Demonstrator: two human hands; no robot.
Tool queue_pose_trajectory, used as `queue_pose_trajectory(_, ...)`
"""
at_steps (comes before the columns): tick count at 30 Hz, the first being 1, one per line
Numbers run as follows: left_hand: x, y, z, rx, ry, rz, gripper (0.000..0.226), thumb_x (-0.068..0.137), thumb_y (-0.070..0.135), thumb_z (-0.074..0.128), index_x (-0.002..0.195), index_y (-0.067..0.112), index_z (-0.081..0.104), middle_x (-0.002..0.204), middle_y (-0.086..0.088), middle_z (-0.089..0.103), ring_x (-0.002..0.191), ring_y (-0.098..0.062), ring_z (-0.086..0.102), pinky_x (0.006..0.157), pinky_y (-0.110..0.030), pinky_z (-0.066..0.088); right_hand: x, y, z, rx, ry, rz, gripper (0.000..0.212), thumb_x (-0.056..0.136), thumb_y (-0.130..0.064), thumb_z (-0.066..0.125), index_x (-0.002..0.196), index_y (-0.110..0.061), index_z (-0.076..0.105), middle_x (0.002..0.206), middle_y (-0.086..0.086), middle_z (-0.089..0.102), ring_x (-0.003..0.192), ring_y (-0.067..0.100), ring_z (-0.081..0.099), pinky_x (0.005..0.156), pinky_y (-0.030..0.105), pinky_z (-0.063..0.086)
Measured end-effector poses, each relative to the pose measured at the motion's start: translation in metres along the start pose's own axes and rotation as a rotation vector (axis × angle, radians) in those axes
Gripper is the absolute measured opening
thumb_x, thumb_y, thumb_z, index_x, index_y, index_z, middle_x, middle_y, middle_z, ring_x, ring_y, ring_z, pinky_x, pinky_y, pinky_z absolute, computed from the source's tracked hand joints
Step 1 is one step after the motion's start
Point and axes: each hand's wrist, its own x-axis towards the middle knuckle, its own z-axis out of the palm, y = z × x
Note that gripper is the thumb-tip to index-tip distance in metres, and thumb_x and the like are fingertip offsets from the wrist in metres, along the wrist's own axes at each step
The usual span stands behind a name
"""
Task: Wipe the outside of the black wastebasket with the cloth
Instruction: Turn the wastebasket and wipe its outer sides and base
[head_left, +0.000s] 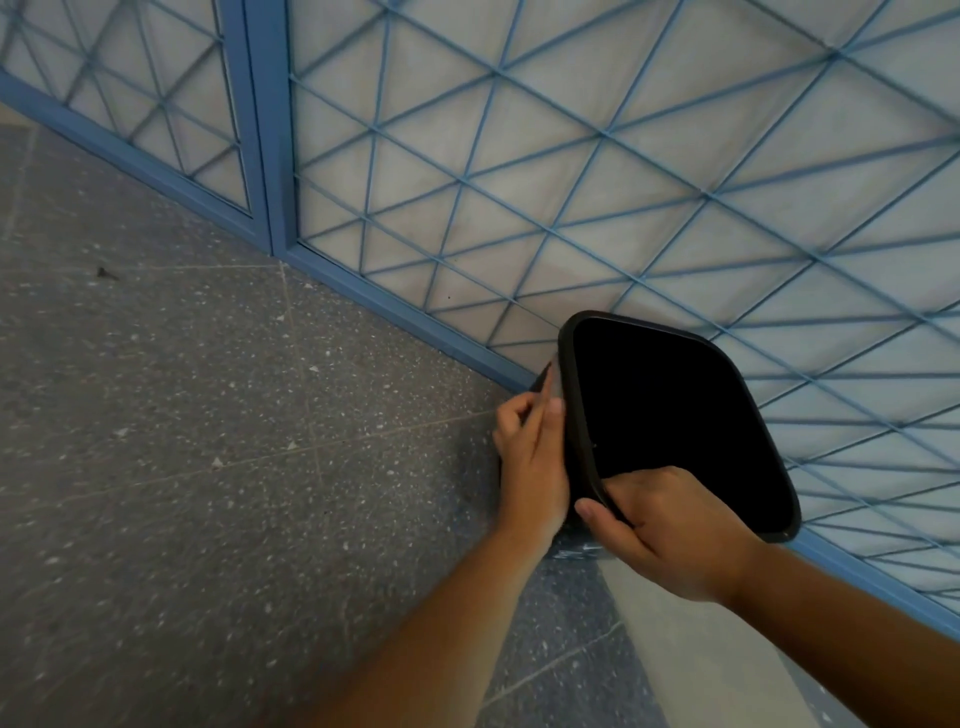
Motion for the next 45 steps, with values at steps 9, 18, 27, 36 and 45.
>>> queue_pose_trajectory(9,0.010,0.009,-0.001,0.042,0.016,0.002,0.040,0.097,0.060,0.043,0.119,0.033,0.063,0.120,0.013,0.047,0.131,-0.032,0.051,0.116,-0.050,0.041,-0.001,0.002,0.000,-0.031,0.008,-0.032,0.040,0.097,-0.044,0.033,0.067,-0.023,0.048,0.060,-0.009,0.051,0.055,0.010,0.047,0.055,0.030,0.040)
queue_pose_trajectory(18,0.030,0.012,-0.001,0.034,0.007,-0.100,0.025,0.111,0.031,0.043,0.124,0.015,0.058,0.135,-0.014,0.046,0.134,-0.032,0.050,0.118,-0.048,0.039,0.000,-0.001,-0.001,-0.039,0.033,-0.020,0.043,0.095,-0.045,0.033,0.063,-0.020,0.047,0.058,-0.011,0.044,0.052,0.011,0.046,0.052,0.031,0.040)
queue_pose_trajectory(27,0.033,0.013,-0.008,0.233,-0.056,-0.040,0.040,0.112,0.026,0.040,0.139,0.007,0.061,0.131,-0.015,0.047,0.132,-0.032,0.048,0.122,-0.043,0.033,0.000,0.002,0.002,-0.040,0.069,-0.025,0.044,0.095,-0.050,0.036,0.061,-0.025,0.046,0.053,-0.011,0.046,0.047,0.007,0.044,0.048,0.023,0.035)
queue_pose_trajectory(36,0.064,0.012,-0.079,0.227,0.119,-0.309,0.047,0.109,0.042,0.044,0.138,0.007,0.054,0.138,-0.016,0.058,0.126,-0.028,0.056,0.111,-0.041,0.044,0.000,0.002,0.005,-0.069,0.021,0.043,0.051,0.093,-0.055,0.032,0.053,-0.025,0.041,0.045,-0.007,0.037,0.039,0.011,0.040,0.043,0.028,0.036)
queue_pose_trajectory(45,0.002,-0.043,-0.055,-0.025,0.184,-0.408,0.049,0.109,0.046,0.042,0.149,0.019,0.044,0.144,-0.002,0.048,0.126,-0.016,0.048,0.096,-0.028,0.037,0.001,-0.001,0.007,-0.060,-0.069,0.146,0.044,0.090,-0.035,0.051,0.049,-0.023,0.039,0.041,-0.002,0.036,0.035,0.013,0.037,0.043,0.016,0.023)
